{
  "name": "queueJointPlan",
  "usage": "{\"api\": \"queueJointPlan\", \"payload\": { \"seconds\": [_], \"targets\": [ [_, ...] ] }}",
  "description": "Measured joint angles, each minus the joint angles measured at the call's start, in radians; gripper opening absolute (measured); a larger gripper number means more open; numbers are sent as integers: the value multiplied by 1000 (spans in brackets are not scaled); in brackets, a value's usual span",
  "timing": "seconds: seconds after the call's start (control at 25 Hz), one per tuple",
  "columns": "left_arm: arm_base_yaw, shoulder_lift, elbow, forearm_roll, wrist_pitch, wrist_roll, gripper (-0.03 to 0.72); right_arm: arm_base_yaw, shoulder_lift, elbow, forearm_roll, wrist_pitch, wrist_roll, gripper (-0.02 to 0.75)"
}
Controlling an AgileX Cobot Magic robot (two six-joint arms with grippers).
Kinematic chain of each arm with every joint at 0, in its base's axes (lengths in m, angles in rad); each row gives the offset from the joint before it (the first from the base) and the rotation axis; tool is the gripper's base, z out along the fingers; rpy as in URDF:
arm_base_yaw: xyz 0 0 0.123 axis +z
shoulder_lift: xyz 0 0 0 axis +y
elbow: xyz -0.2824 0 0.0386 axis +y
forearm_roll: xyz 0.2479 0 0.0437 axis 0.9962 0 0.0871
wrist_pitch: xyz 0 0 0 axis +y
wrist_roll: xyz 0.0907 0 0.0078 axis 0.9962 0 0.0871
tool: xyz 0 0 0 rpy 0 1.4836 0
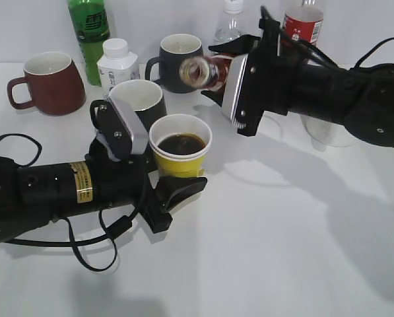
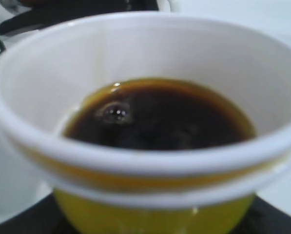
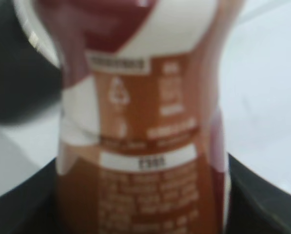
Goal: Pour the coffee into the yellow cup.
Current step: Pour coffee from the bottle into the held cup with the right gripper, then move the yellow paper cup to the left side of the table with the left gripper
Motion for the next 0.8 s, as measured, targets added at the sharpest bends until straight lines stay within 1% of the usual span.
{"api": "queueJointPlan", "payload": {
  "seconds": [0.2, 0.4, 0.6, 0.8],
  "targets": [
    [2, -2, 4, -18, 0, 0, 443, 0, 0, 0, 1, 0, 294, 503],
    [31, -37, 43, -34, -27, 0, 443, 0, 0, 0, 31, 0, 575, 503],
    [75, -88, 101, -37, -52, 0, 443, 0, 5, 0, 101, 4, 732, 503],
    [139, -151, 165, -39, -53, 0, 443, 0, 8, 0, 147, 8, 838, 503]
  ]
}}
